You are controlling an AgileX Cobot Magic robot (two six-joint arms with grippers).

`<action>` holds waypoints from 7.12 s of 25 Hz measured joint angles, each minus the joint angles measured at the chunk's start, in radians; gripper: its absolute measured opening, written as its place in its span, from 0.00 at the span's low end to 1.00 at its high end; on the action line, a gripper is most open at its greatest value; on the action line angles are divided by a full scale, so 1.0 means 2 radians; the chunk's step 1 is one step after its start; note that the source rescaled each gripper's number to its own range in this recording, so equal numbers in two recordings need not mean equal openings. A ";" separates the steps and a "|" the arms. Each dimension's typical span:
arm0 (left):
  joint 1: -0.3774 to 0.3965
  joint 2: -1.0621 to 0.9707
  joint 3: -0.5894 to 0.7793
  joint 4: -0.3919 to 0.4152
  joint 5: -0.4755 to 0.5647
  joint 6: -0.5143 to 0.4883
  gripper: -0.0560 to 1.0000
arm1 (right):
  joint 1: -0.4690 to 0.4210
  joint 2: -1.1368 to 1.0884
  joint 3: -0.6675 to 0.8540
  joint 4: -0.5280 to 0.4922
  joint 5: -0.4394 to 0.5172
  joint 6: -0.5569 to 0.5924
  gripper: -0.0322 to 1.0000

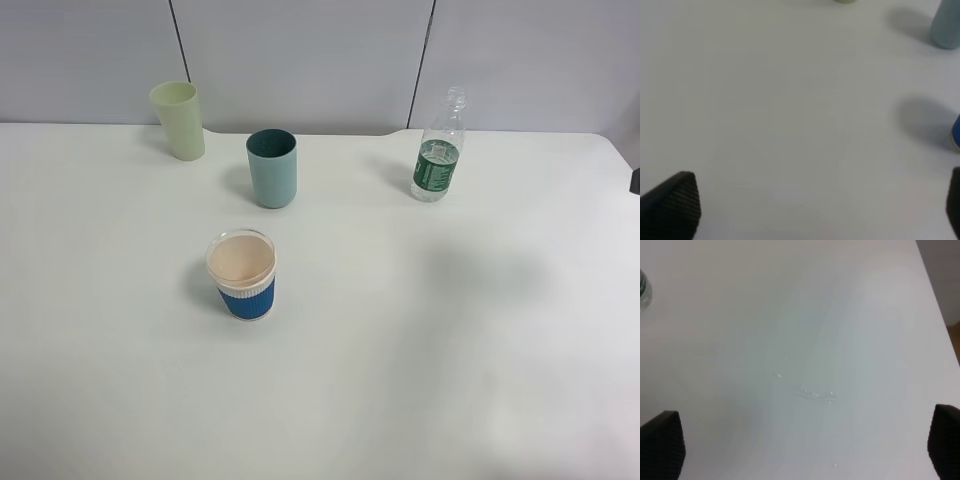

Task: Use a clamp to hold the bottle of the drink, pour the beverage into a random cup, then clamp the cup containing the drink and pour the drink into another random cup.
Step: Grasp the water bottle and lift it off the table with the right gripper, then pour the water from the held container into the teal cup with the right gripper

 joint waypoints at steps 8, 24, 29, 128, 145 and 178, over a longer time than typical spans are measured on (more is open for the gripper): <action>0.000 0.000 0.000 0.000 0.000 0.000 1.00 | 0.057 0.089 0.000 -0.003 -0.082 -0.004 1.00; 0.000 0.000 0.000 0.000 0.000 0.000 1.00 | 0.099 0.282 0.000 -0.030 -0.288 -0.004 1.00; 0.000 0.000 0.000 0.000 0.000 0.000 1.00 | 0.103 0.349 -0.001 -0.050 -0.369 0.005 1.00; 0.000 0.000 0.000 0.000 0.000 0.000 1.00 | 0.207 0.530 -0.252 -0.327 -0.469 0.165 0.05; 0.000 0.000 0.000 0.000 0.000 0.000 1.00 | 0.320 0.529 -0.415 -0.392 -0.271 0.165 0.05; 0.000 0.000 0.000 0.000 0.000 0.000 1.00 | 0.390 0.597 -0.517 -0.560 -0.053 0.105 0.05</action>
